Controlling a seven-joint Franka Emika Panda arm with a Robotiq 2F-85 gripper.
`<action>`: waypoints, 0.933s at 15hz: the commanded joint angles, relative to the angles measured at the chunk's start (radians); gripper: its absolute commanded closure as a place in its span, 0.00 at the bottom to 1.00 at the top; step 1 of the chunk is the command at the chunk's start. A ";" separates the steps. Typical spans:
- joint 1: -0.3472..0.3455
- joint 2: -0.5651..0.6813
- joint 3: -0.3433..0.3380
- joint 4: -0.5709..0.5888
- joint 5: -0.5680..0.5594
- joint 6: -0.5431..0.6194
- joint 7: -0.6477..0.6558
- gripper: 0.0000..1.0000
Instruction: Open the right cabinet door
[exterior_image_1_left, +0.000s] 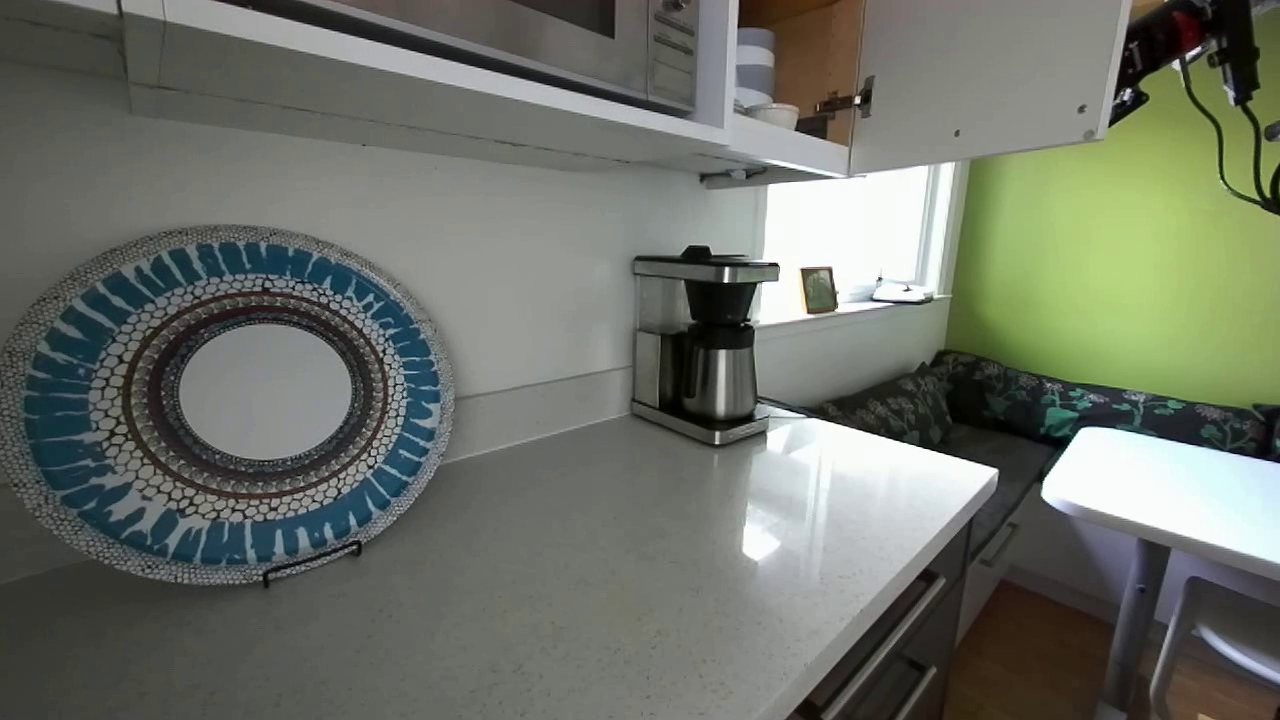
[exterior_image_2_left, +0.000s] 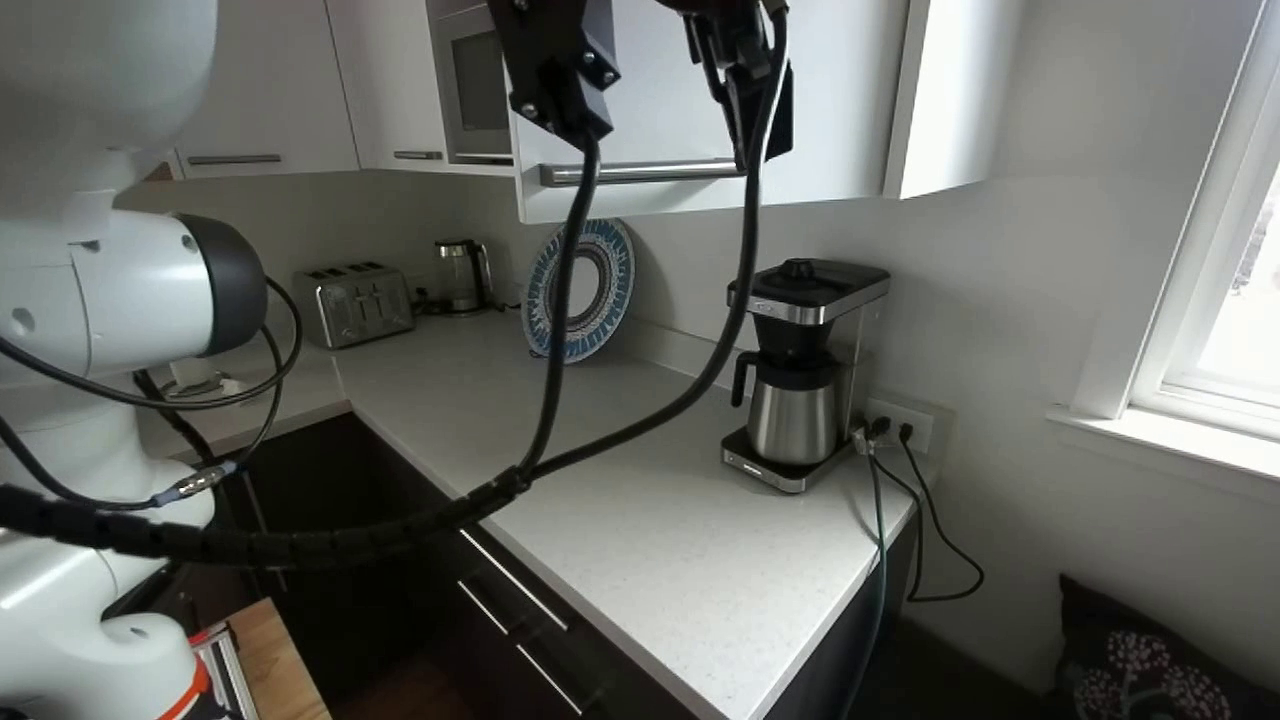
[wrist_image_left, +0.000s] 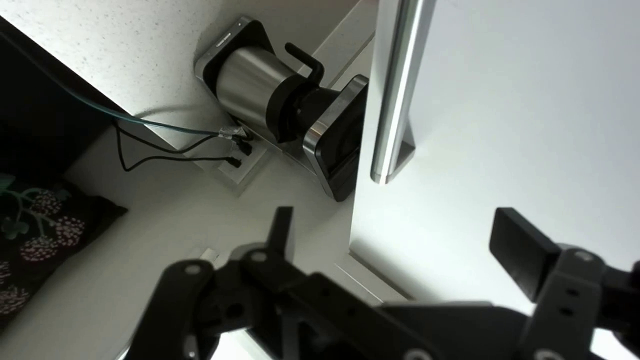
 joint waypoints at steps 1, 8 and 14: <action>0.000 -0.072 -0.023 -0.067 -0.028 -0.006 0.017 0.00; 0.014 -0.169 -0.071 -0.112 -0.178 -0.101 0.008 0.00; 0.019 -0.278 -0.063 -0.197 -0.281 -0.131 -0.034 0.00</action>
